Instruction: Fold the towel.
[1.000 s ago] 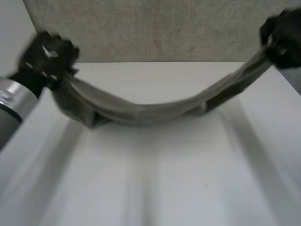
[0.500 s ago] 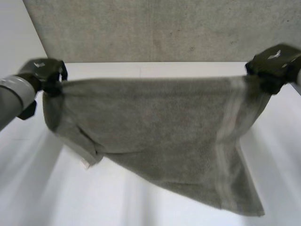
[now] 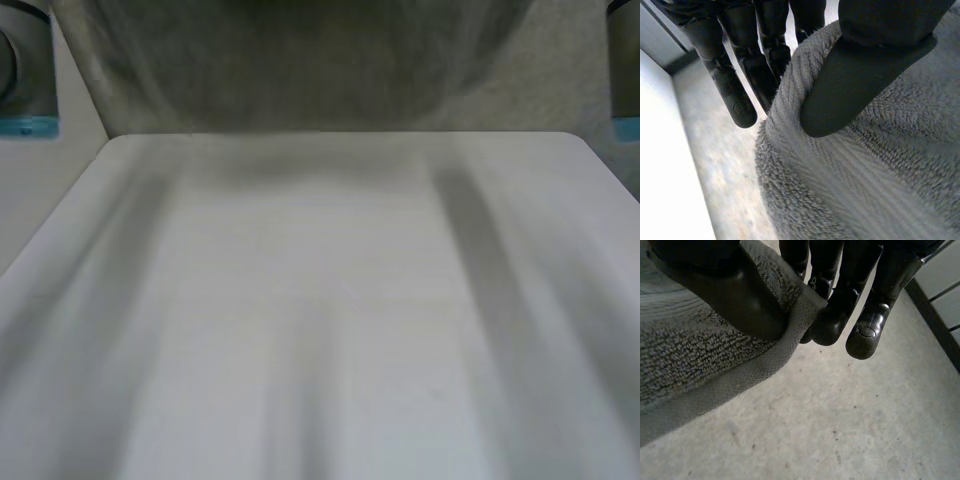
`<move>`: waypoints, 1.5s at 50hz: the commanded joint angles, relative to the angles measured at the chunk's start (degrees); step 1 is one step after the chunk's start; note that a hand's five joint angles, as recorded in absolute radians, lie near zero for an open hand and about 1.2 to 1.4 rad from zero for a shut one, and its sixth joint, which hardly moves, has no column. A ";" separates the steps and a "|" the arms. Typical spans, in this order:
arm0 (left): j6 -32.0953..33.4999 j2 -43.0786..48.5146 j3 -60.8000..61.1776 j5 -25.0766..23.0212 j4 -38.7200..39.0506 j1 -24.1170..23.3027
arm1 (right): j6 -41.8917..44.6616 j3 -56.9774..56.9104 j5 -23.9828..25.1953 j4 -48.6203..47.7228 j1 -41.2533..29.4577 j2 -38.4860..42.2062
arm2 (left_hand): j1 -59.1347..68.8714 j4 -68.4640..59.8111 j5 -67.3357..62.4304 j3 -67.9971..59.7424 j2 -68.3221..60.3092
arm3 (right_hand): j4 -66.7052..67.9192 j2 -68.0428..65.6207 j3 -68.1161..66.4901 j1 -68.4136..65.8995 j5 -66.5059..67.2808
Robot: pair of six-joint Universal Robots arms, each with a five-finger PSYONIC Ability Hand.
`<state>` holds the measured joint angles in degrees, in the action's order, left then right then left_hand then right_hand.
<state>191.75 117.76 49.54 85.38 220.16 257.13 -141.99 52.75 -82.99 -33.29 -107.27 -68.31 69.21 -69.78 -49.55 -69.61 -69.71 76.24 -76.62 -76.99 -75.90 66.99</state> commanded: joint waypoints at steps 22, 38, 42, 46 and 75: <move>-1.12 12.40 31.66 -7.51 -7.89 1.44 | -4.00 19.66 11.45 24.68 3.30 15.04 | 10.79 -10.22 -20.45 -10.39 -10.29 | 3.76 -3.38 -3.01 -4.10 3.01; 1.70 7.94 38.78 -7.24 -19.24 4.43 | -4.61 27.23 4.50 29.25 5.58 10.48 | 10.79 -10.22 -20.45 -10.39 -10.29 | 3.76 -3.38 -3.01 -4.10 3.01; 1.70 4.86 42.12 -7.59 -18.63 4.34 | -4.35 31.08 3.71 29.25 6.55 8.72 | 10.79 -10.22 -20.45 -10.39 -10.29 | 3.76 -3.38 -3.01 -4.10 3.01; 1.87 3.62 43.45 -7.60 -18.63 3.90 | -4.09 33.91 3.97 28.63 6.73 7.93 | 10.79 -10.22 -20.45 -10.39 -10.29 | 3.76 -3.38 -3.01 -4.10 3.01; 2.23 -36.54 65.86 -9.08 -30.04 4.34 | 8.21 43.32 24.01 58.94 27.55 -25.20 | 10.79 -10.22 -20.45 -10.39 -10.29 | 3.76 -3.38 -3.01 -4.10 3.01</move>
<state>194.01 88.72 113.82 77.54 196.22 261.59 -138.23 96.71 -62.33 18.28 -83.30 -89.16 69.28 -69.78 -49.56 -69.65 -69.73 76.24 -76.63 -77.00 -75.90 67.00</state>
